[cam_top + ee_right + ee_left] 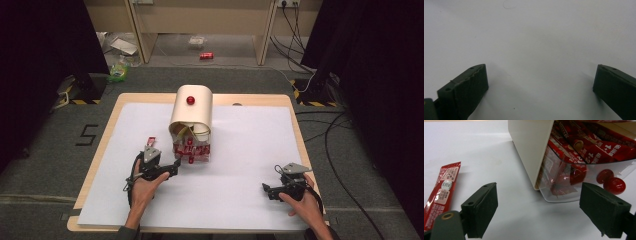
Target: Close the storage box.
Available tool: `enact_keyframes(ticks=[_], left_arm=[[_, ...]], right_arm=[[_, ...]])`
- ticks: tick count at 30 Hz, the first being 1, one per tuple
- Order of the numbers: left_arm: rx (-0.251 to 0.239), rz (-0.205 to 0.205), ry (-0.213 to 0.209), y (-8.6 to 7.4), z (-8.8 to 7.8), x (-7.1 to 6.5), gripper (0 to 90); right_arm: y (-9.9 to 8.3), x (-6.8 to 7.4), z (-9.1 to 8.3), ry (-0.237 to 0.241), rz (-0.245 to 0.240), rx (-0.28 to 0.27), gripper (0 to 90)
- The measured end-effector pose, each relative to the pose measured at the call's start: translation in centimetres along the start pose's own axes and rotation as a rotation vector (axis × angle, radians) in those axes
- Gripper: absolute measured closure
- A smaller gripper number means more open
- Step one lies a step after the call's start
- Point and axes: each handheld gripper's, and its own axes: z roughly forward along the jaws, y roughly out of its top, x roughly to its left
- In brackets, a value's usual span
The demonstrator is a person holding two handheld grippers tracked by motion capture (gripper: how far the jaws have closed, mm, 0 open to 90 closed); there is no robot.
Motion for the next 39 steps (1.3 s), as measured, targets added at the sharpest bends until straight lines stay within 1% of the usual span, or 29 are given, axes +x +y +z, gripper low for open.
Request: enact_keyframes(ticks=[3, 9, 12, 14, 17, 19, 22, 25, 34, 37, 39], left_arm=[[-0.003, -0.007, -0.006, 0.1, 0.2, 0.2, 14.3], [-0.002, 0.006, 0.007, 0.3, 0.5, 0.2, 14.6], [-0.007, -0.001, 0.006, 0.4, 0.7, 0.3, 14.6], [-0.003, 0.004, 0.009, 0.4, 0.7, 0.3, 14.6], [-0.003, -0.001, 0.008, 0.5, 0.9, 0.3, 14.6], [-0.001, 0.006, 0.011, 0.6, 1.0, 0.4, 14.6], [-0.002, -0.004, 0.010, 0.7, 1.2, 0.5, 14.6], [-0.004, 0.001, 0.014, 0.8, 1.3, 0.5, 14.6], [-0.003, -0.010, 0.008, 1.0, 1.6, 0.7, 13.6], [-0.003, -0.006, 0.011, 1.0, 1.6, 0.7, 13.6], [-0.006, -0.014, 0.006, 0.9, 1.6, 0.7, 13.6]], right_arm=[[0.0, 0.0, 0.0, 0.000, 0.000, 0.000, 0.3], [0.0, 0.0, 0.0, 0.000, 0.001, 0.001, 0.3], [0.0, 0.0, 0.0, 0.000, -0.001, 0.000, 0.3], [0.0, 0.0, 0.0, 0.000, -0.001, 0.000, 0.3], [0.0, 0.0, 0.0, 0.000, -0.002, 0.000, 0.3], [0.0, 0.0, 0.0, 0.000, -0.001, 0.000, 0.3], [0.0, 0.0, 0.0, 0.000, 0.000, 0.000, 0.3], [0.0, 0.0, 0.0, 0.000, 0.000, 0.000, 0.3], [0.0, 0.0, 0.0, 0.000, 0.000, 0.000, 0.3], [0.0, 0.0, 0.0, 0.000, -0.001, 0.000, 0.3], [0.0, 0.0, 0.0, 0.000, -0.002, 0.000, 0.3]])
